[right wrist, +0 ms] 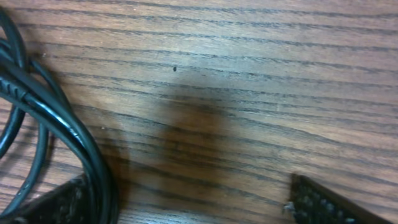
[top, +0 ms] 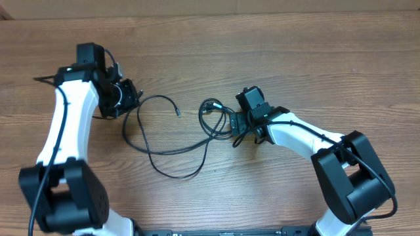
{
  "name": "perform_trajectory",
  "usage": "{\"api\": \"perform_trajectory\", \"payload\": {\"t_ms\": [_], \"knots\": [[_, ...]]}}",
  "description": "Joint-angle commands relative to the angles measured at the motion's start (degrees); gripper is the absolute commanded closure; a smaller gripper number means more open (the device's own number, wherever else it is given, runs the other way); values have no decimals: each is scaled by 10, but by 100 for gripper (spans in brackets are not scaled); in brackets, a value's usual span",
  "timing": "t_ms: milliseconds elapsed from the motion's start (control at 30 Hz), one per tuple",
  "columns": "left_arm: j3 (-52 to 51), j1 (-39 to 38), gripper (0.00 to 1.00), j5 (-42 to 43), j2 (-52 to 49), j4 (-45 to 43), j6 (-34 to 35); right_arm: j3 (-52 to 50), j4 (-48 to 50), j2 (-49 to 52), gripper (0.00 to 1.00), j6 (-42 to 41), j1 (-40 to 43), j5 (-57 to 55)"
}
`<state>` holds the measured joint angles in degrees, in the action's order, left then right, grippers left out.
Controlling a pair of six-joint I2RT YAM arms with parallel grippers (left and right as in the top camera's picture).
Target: Untangle cables
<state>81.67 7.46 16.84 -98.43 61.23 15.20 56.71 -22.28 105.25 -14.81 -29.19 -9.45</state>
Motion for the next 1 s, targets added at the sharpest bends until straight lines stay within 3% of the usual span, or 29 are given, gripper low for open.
{"api": "perform_trajectory", "payload": {"t_ms": [0, 333, 533, 767, 967], "knots": [[-1, -13, 77, 35, -2, 23, -9, -24, -12, 16, 0, -1, 4, 5], [-77, -126, 78, 37, -8, -12, -9, -24, -11, 16, 0, -1, 4, 5], [-144, -199, 77, 34, -8, -116, -7, -24, -12, 16, 0, -1, 4, 5], [-208, -251, 75, -23, -8, -240, 75, -24, -12, 16, 0, 1, 4, 5], [-216, -281, 55, -25, -9, -273, 82, -24, -12, 16, 0, 1, 4, 5]]}}
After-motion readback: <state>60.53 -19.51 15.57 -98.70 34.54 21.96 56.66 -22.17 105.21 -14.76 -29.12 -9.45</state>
